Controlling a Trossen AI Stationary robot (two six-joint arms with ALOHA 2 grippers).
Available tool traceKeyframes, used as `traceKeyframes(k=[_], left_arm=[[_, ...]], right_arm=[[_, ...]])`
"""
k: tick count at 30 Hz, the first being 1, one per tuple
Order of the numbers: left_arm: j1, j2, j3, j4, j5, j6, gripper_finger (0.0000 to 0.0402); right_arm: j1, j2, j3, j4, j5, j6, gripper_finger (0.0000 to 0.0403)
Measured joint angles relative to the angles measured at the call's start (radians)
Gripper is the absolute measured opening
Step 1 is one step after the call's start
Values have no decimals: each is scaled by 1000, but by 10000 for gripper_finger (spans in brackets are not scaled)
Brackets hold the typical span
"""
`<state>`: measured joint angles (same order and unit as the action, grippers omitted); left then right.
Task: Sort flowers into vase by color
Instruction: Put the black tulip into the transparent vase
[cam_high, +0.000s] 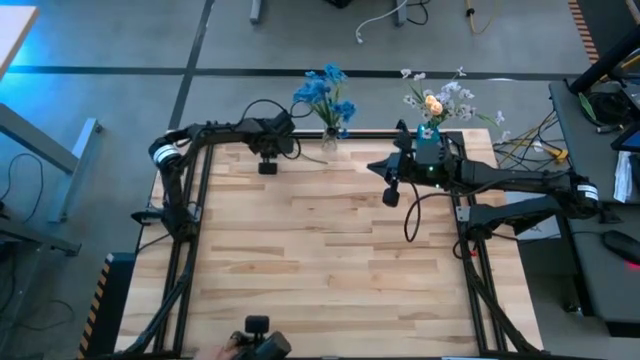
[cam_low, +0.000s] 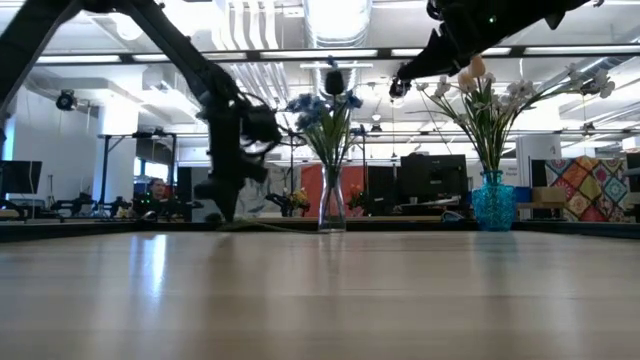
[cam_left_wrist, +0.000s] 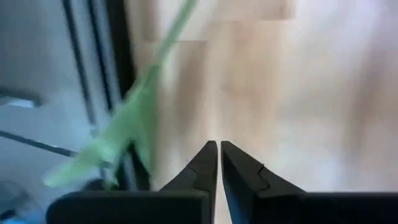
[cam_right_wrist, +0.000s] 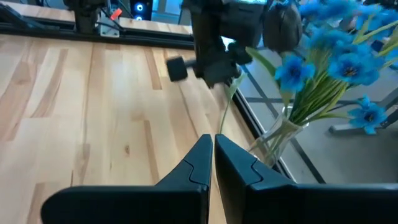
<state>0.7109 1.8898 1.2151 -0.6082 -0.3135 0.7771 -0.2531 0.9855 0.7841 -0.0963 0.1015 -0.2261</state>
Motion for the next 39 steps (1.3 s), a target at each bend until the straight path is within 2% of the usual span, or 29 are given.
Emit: traceKeyframes(k=[8,13,17,19,22,24,27,31,36,39], left_arm=[[-48,-104,-2,-224,100,-146,0],[-112,-198,-49,-251,152,-243,0],[-116,-273,-114,-238,313,-464,0],[-112,-317,-156,-156,327,-656,0],[-96,-362,-234,63,320,-997,0],[-80,-376,-285,230,317,-1129,3],[-33,-357,-334,413,359,-1224,22],[55,-292,-341,506,407,-1313,72],[141,-189,-291,508,481,-1449,144],[153,-130,-256,517,484,-1483,177]], right_arm=[[17,0,-28,-2,2,25,12],[48,0,-59,8,2,25,12],[67,0,-94,42,3,32,12],[73,0,-113,76,3,43,12],[78,0,-140,120,3,44,12],[78,0,-154,149,3,44,12],[79,0,-164,166,4,55,12],[79,0,-168,165,4,68,12],[79,0,-168,165,4,67,12],[79,0,-168,171,4,54,12]])
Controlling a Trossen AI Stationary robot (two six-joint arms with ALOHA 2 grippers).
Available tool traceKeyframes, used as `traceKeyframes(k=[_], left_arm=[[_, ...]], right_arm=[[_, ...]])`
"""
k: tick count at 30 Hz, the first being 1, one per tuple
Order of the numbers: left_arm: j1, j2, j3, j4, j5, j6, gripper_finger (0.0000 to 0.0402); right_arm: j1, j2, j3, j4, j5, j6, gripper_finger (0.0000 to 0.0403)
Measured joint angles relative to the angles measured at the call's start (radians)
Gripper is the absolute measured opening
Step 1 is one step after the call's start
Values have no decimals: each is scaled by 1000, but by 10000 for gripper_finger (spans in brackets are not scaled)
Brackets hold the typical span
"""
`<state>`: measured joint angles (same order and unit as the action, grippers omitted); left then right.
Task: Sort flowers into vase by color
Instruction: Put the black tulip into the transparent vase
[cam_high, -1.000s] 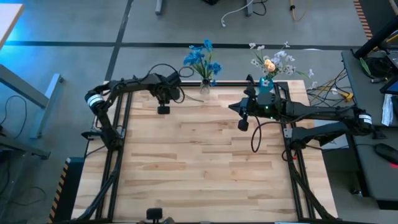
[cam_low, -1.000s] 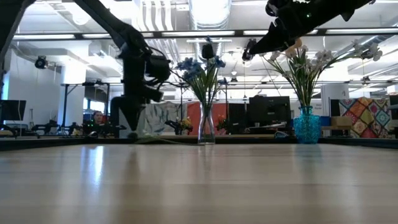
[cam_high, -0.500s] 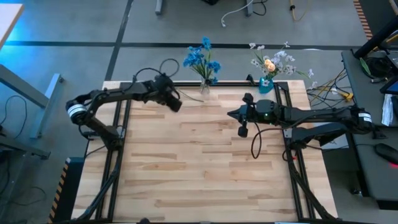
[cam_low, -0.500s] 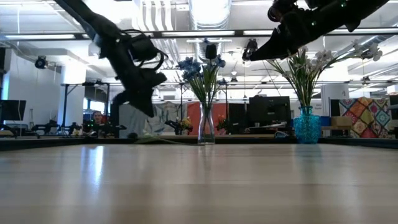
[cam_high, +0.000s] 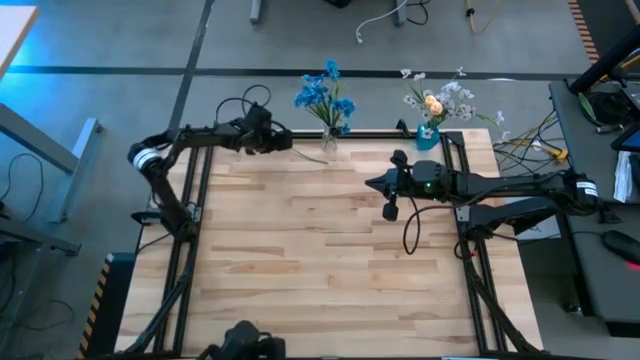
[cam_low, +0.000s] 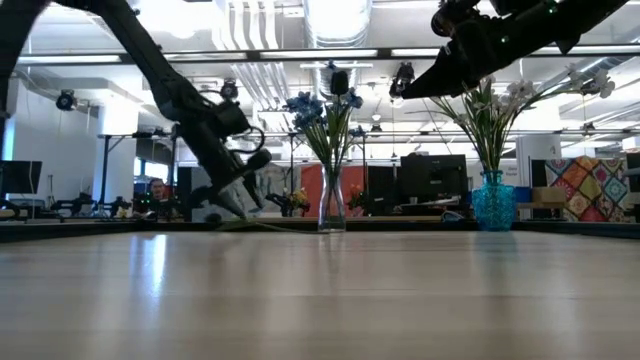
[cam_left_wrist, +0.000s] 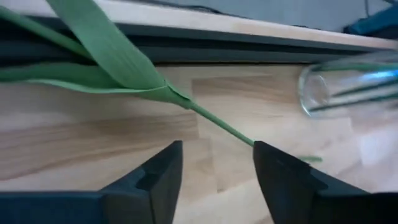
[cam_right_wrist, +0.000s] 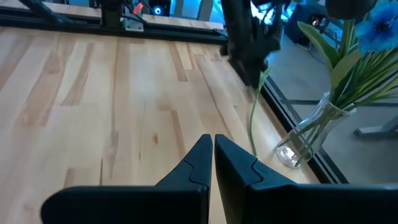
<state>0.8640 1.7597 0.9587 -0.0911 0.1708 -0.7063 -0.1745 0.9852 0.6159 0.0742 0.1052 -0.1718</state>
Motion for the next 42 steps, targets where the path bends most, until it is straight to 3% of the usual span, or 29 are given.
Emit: traceKeyframes(k=[7,21,29,34,42], left_arm=[[1,124,72,14,-1,-129,212],[49,210,179,35,-43,-309,216],[51,218,201,9,-49,-250,205],[62,218,190,3,-42,-217,157],[66,217,186,6,-7,-127,14]], right_arm=[[0,0,0,20,0,-7,12],[0,0,0,20,-1,-1,12],[0,0,0,20,-2,-8,12],[0,0,-1,20,-3,-10,12],[0,0,-1,20,-4,1,12]])
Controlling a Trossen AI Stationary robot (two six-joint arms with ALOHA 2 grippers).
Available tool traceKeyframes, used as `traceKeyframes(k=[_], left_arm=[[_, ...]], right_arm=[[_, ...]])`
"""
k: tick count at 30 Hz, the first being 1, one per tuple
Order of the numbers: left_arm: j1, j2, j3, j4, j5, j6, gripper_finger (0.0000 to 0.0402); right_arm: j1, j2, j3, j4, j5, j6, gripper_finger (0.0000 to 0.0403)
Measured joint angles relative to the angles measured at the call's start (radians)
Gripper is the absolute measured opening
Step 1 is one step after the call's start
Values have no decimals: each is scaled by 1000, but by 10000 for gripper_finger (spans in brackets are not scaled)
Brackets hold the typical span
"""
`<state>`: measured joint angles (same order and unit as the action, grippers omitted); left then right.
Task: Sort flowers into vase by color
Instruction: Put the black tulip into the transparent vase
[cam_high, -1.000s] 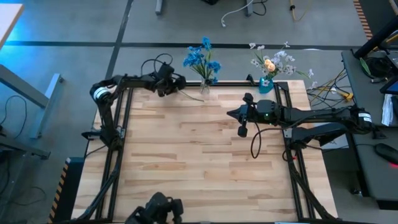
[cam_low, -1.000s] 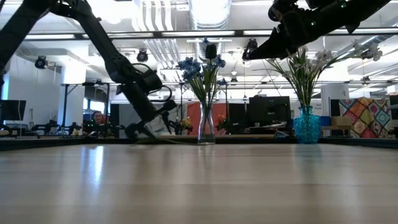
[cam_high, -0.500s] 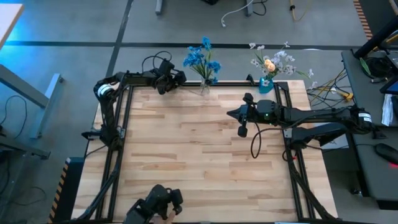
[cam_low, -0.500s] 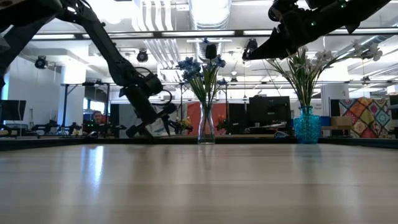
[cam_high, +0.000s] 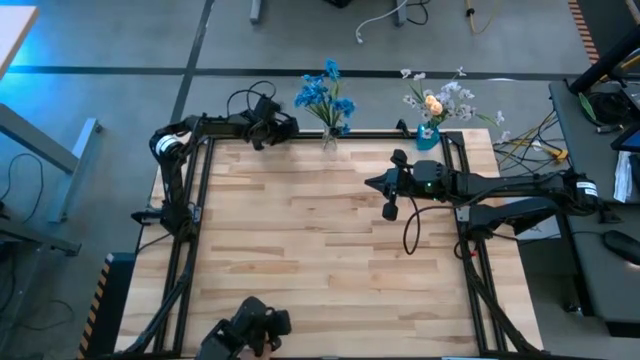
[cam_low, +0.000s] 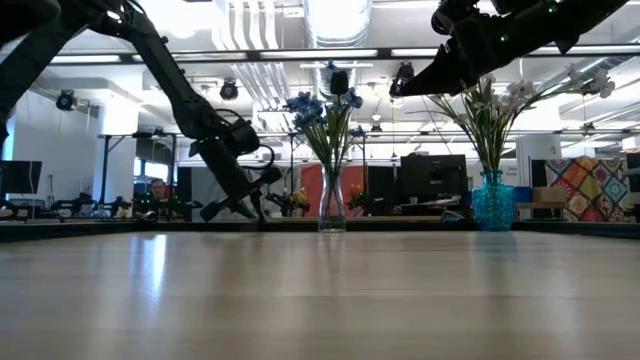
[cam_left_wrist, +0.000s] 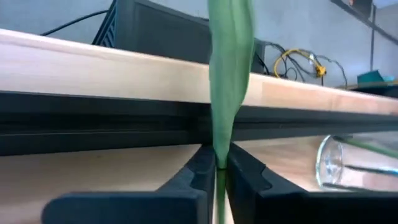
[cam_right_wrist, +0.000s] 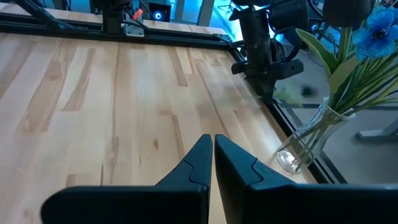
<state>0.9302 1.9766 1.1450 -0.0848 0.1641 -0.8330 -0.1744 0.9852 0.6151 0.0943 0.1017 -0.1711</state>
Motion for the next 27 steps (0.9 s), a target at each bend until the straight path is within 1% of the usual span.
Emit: traceKeyframes(k=[1,4,8,11,15,18,21,25,27], left_arm=[[0,0,0,-5,4,12,8],[1,-6,-2,-39,11,57,13],[-13,-32,-3,-127,9,164,10],[-43,-73,-13,-172,-23,260,3],[-88,-150,-46,-160,-75,373,3],[-119,-236,-102,-100,-128,432,1],[-146,-340,-195,23,-139,458,1],[-184,-490,-364,264,-132,467,1],[-206,-550,-449,399,-94,501,1]], right_arm=[[0,0,0,0,0,0,12],[0,0,0,0,0,0,12],[0,0,0,-3,0,1,12],[0,0,0,-8,0,3,12],[0,0,-1,-7,0,3,12],[0,0,-4,-6,2,3,12],[0,0,-10,-7,3,-1,12],[0,0,-23,3,4,-8,12],[0,0,-38,32,4,-9,12]])
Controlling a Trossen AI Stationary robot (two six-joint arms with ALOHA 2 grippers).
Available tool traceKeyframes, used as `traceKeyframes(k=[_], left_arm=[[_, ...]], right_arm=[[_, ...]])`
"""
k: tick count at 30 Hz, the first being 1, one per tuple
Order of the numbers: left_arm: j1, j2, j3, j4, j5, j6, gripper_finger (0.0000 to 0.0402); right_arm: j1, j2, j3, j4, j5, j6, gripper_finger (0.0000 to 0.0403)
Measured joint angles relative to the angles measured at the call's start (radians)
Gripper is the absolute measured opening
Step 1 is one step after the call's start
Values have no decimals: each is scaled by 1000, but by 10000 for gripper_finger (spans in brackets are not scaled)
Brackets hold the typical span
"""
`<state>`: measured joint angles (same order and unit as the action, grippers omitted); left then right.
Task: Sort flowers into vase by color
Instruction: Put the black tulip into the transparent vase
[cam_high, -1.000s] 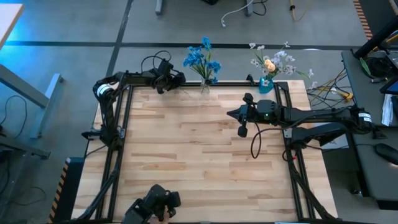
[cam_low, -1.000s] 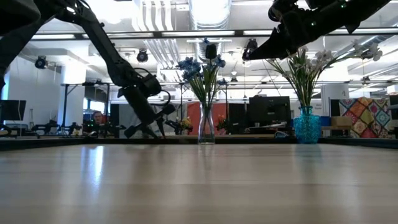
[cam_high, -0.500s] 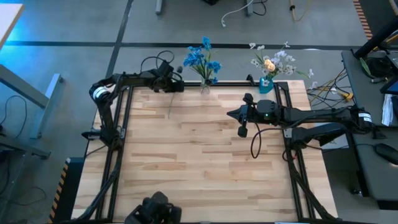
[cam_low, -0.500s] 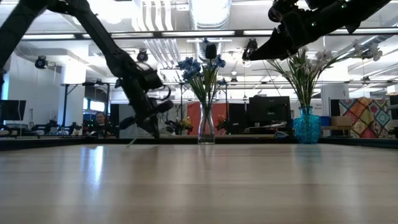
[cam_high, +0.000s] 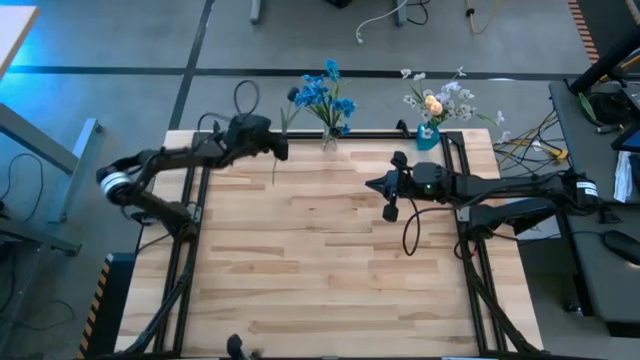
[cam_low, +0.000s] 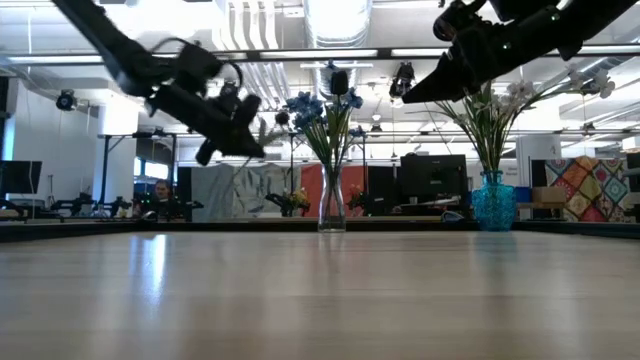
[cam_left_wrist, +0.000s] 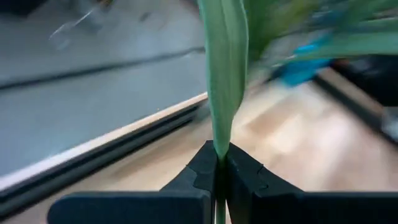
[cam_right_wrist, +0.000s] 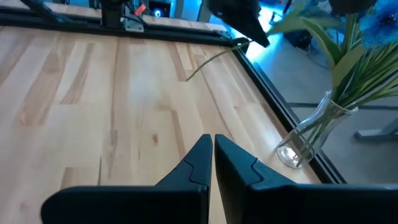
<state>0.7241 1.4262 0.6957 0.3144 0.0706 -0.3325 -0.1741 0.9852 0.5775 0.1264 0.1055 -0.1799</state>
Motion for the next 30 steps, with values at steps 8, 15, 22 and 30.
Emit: traceKeyframes(k=[8,15,22,30], left_arm=[[-122,-167,-185,397,58,75,0],[-219,-220,-97,370,-11,250,0],[-209,-124,155,312,-46,360,0],[-205,103,435,241,-1,437,0]], right_arm=[[0,-3,-80,164,1,-17,12],[0,-3,-135,291,2,-35,12],[0,-3,-200,397,2,-41,12],[0,-3,-311,574,2,-40,12]])
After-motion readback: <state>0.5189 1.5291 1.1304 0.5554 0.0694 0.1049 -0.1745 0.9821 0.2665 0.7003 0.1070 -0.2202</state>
